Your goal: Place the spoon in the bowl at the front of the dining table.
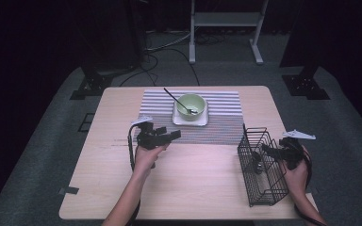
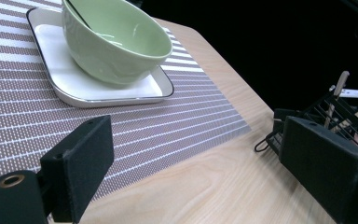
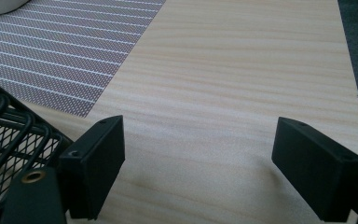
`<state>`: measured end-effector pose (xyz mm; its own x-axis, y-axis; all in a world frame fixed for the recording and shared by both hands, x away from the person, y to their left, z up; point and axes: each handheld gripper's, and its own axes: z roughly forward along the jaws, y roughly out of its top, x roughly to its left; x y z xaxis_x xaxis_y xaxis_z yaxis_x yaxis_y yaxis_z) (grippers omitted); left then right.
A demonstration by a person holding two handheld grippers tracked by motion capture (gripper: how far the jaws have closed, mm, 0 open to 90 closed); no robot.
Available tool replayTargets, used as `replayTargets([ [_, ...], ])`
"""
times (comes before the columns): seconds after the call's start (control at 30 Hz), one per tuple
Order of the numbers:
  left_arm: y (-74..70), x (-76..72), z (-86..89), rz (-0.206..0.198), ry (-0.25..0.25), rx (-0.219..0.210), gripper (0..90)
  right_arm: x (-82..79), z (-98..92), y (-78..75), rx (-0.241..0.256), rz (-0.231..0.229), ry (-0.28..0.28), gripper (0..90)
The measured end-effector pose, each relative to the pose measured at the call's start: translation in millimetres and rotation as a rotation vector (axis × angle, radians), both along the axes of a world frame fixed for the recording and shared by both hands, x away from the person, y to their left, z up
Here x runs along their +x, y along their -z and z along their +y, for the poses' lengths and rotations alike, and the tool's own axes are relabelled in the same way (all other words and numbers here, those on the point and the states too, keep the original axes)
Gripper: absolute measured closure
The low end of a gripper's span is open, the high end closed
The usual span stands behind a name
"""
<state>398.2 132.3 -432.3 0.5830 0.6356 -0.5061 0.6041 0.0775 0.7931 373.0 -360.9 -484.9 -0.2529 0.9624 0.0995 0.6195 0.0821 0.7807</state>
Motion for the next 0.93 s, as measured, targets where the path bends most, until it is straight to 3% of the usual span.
replayTargets([
  [0.5, -4.0, -19.4, -4.2, -0.02, 0.029, 0.027, 9.2, -0.2, 0.4, -0.1, -0.002, -0.001, -0.001, 16.0],
  [0.93, 1.0, -28.0, -11.6, -0.007, 0.057, 0.039, 9.2, 0.3, 0.4, 0.0, 0.0, 0.0, -0.004, 16.0],
])
